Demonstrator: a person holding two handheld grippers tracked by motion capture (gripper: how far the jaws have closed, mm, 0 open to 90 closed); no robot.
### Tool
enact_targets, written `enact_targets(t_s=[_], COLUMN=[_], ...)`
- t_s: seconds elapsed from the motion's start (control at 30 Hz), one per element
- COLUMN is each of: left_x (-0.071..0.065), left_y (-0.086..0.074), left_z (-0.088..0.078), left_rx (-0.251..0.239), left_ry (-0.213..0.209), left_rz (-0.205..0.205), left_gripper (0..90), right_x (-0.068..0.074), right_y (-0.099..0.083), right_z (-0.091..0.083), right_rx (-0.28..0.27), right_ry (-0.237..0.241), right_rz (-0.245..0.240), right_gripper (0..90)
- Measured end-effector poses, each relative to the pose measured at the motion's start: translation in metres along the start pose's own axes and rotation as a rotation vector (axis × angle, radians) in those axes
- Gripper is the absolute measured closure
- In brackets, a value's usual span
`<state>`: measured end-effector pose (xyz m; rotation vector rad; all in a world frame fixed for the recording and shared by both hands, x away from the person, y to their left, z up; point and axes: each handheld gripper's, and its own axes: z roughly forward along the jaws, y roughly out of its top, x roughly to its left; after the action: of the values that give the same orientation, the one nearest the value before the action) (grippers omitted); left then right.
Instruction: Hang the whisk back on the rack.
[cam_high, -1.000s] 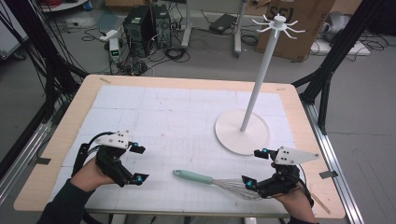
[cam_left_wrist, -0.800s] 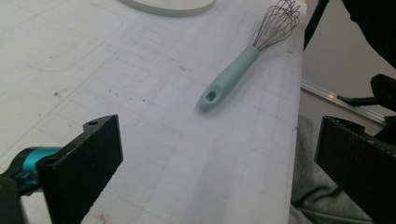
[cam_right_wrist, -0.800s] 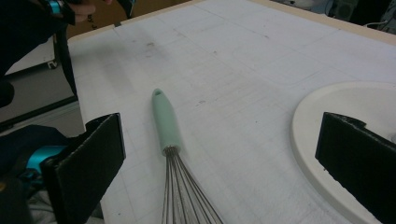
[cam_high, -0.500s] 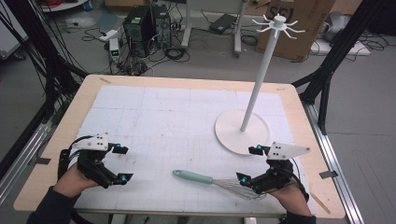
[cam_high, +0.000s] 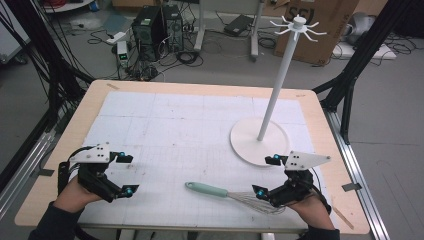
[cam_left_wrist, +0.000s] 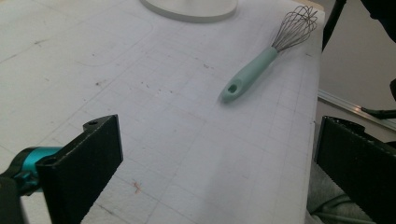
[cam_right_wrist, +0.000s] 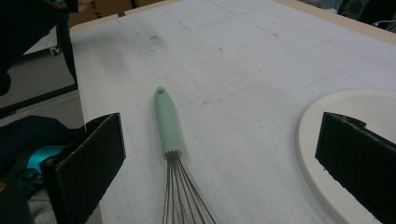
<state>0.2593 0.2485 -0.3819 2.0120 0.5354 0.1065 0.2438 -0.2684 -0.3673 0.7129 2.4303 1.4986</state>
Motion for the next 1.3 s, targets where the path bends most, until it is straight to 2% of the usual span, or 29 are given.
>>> enact_targets(t_s=[0.23,0.47,0.8,0.83,0.97,1.17,1.3], left_x=[-0.001,-0.005,-0.005,-0.005,-0.006,-0.006,-0.006], left_y=[-0.006,-0.008,-0.014,-0.014,-0.014,-0.015,-0.016], left_z=[-0.003,-0.002,-0.002,-0.001,-0.001,-0.001,0.0], left_rx=[-0.033,-0.031,-0.037,-0.035,-0.034,-0.026,-0.02], left_ry=[0.022,0.004,-0.016,-0.019,-0.027,-0.033,-0.032], left_rz=[-0.002,0.009,0.013,0.015,0.014,0.015,0.016], left_gripper=[1.7,1.7,1.7,1.7,1.6,1.7,1.7], right_x=[0.001,0.006,0.014,0.017,0.021,0.021,0.021], right_y=[0.002,0.013,0.024,0.025,0.029,0.032,0.033], right_z=[0.002,0.013,0.041,0.044,0.054,0.06,0.059], right_rx=[0.028,0.072,0.215,0.238,0.28,0.339,0.376], right_ry=[-0.001,0.011,0.049,0.061,0.089,0.116,0.106], right_rz=[0.001,-0.036,-0.079,-0.074,-0.102,-0.123,-0.137], right_gripper=[0.6,0.6,0.6,0.6,0.7,0.7,0.7])
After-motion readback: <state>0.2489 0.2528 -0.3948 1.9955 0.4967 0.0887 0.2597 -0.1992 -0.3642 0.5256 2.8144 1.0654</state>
